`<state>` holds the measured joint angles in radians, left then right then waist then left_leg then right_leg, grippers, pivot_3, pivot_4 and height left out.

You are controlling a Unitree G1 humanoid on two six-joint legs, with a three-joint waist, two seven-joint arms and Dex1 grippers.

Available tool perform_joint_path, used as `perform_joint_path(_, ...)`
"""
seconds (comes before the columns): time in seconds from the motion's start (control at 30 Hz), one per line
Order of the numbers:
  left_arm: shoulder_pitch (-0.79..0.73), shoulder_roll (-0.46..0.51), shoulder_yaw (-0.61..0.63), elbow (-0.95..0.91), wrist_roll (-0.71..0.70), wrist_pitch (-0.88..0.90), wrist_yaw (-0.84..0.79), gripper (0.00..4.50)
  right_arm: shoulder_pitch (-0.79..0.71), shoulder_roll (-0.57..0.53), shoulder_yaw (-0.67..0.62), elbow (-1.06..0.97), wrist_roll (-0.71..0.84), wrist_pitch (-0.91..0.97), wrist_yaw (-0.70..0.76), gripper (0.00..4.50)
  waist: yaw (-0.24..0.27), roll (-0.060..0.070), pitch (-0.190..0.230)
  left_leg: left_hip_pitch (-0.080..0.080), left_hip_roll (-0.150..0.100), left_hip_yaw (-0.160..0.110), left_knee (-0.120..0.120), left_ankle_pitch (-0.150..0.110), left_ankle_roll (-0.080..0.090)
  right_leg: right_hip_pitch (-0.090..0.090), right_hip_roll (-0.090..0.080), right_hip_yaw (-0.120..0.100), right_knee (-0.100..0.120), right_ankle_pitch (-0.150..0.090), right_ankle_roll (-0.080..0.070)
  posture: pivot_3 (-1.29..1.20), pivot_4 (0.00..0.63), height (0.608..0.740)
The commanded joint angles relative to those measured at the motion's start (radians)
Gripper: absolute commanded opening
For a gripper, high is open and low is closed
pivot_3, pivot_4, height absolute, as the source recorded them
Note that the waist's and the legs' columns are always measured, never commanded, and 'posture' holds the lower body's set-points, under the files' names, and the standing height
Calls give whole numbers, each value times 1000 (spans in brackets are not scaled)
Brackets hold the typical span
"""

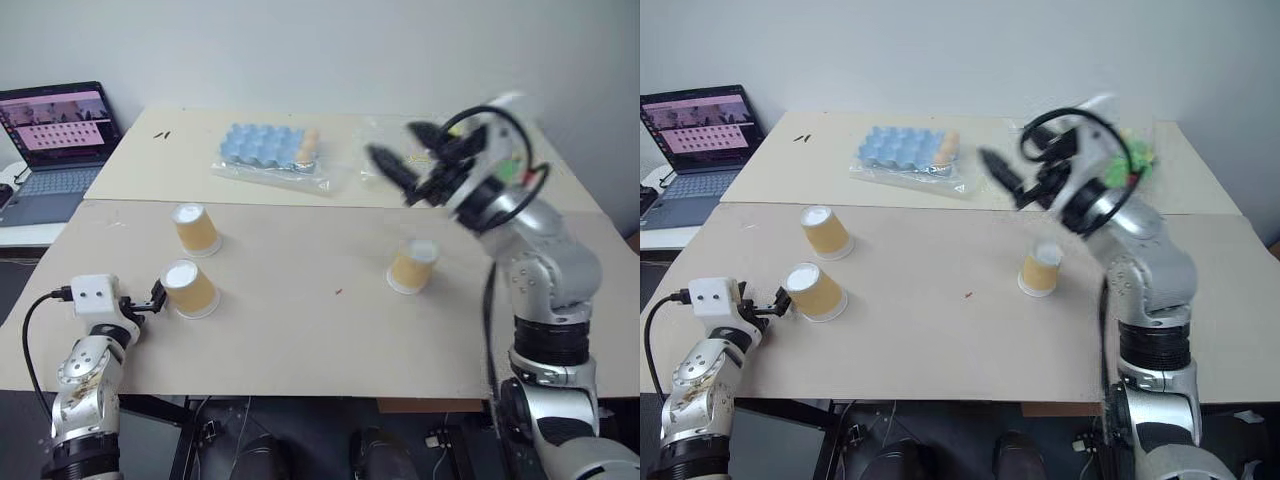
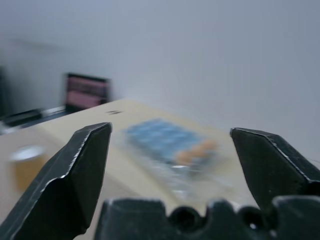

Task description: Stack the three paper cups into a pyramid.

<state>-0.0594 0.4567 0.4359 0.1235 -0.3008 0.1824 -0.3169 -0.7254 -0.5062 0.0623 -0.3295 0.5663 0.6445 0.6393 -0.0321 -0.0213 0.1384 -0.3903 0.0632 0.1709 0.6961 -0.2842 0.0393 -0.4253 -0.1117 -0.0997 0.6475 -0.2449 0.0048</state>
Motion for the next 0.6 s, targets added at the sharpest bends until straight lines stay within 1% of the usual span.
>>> perform_joint_path(0.03,23,42,30,-52,-12,0,-26,4500,23,-38,75,-70,15,14,125,4486,8,-1,0,0,0,0,1,0,0,0,0,-1,0,0,0,0,150,724)
perform_joint_path(0.1,71,93,53,-62,-19,-4,-83,4500,49,-59,137,-77,-29,-3,162,4486,16,-1,0,-1,-1,0,4,-1,2,1,-2,-1,-1,0,0,0,150,724)
perform_joint_path(0.17,170,200,79,-70,-26,-29,-232,4500,67,-51,175,-67,-72,-26,159,4486,12,-4,-1,-1,-1,0,5,-2,3,0,-3,-1,-1,0,0,0,150,724)
perform_joint_path(0.27,259,315,86,-104,-84,-5,-421,4500,76,-27,163,-60,-83,-25,140,4486,9,-3,-1,-1,1,0,5,-3,1,-1,-2,-1,0,0,0,0,150,724)
perform_joint_path(0.37,279,394,32,-121,-95,-8,-568,4500,85,-3,145,-50,-93,-25,119,4486,22,-2,0,-1,1,0,4,-3,0,-2,-2,-2,0,-1,-1,0,150,724)
perform_joint_path(0.47,227,417,-39,-121,-80,-14,-632,4500,93,12,139,-43,-109,-31,103,4486,26,-2,0,-1,0,0,4,-3,0,-2,-3,-2,0,-1,-1,0,150,724)
perform_joint_path(0.6,99,402,-129,-65,-42,-42,-652,4500,103,19,124,-52,-123,-32,86,4486,24,-3,-1,-2,0,0,4,-3,0,-3,-1,-2,0,-1,-1,0,150,724)
